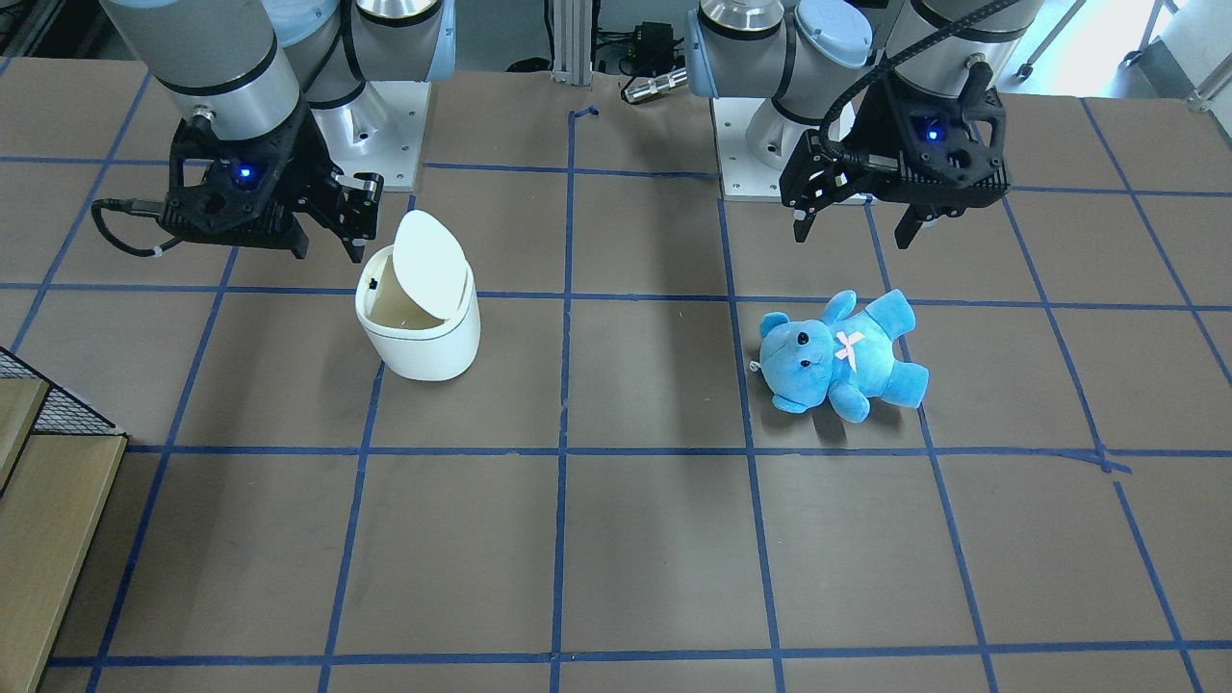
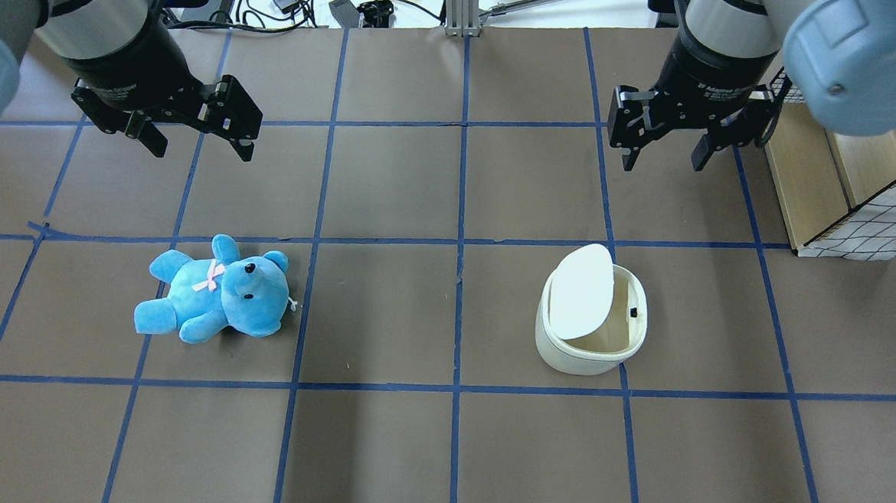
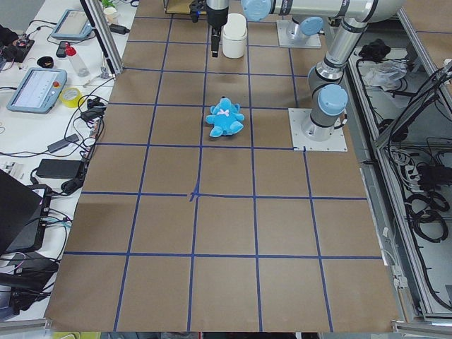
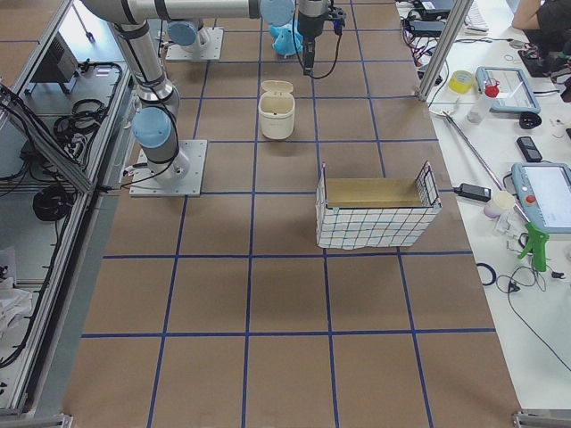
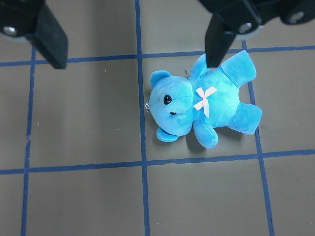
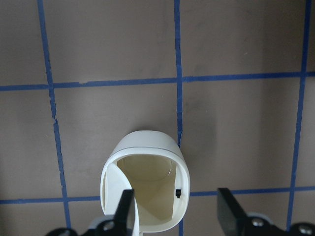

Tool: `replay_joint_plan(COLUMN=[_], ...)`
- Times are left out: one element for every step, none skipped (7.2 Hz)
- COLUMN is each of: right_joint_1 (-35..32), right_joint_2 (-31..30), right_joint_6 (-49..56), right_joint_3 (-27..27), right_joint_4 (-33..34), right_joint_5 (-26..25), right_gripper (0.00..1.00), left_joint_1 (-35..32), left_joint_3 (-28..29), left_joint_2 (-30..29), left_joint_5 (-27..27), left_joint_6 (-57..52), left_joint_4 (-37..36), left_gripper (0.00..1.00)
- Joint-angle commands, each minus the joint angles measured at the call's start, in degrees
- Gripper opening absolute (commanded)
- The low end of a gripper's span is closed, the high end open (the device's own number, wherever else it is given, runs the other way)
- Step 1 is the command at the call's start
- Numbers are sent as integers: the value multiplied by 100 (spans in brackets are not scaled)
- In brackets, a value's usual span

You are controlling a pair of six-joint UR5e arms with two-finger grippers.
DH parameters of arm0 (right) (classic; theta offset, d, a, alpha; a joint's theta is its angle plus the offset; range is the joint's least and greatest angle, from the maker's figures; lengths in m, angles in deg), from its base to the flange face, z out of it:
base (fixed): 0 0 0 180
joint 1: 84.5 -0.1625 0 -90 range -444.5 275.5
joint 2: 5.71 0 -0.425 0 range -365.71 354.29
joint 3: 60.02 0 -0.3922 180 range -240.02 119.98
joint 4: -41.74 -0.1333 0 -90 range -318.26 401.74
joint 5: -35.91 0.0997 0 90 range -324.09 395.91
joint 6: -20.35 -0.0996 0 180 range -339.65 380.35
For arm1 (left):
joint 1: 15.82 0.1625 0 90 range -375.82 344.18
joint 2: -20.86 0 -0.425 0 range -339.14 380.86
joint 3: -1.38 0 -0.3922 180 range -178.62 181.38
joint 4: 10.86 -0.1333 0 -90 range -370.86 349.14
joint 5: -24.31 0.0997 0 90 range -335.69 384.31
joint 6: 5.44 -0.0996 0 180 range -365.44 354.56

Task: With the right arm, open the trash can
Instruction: 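Raise the right gripper away from the opened trash can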

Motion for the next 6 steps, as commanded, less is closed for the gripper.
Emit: replay_joint_plan(right_joint_1=[217, 323, 411, 516, 544, 544], right_joint_2=[0, -9, -35, -36, -44, -44], right_joint_6=[383, 673, 893, 965, 957, 957], right_joint_3=[-18, -18, -18, -97, -263, -343], right_joint_4=[91, 65, 30, -179, -808, -927], right_joint_5=[56, 56, 47, 38, 38, -5], right_gripper=[100, 100, 100, 99, 98, 96], left_joint_1=[0, 0, 0, 0, 0, 0], left_joint_3=[0, 0, 0, 0, 0, 0], left_joint_2=[0, 0, 0, 0, 0, 0], left_joint_5=[-2, -2, -2, -2, -2, 7], left_joint_6=[0, 0, 0, 0, 0, 0], left_joint_4=[0, 0, 0, 0, 0, 0], left_gripper=[100, 100, 100, 100, 100, 100])
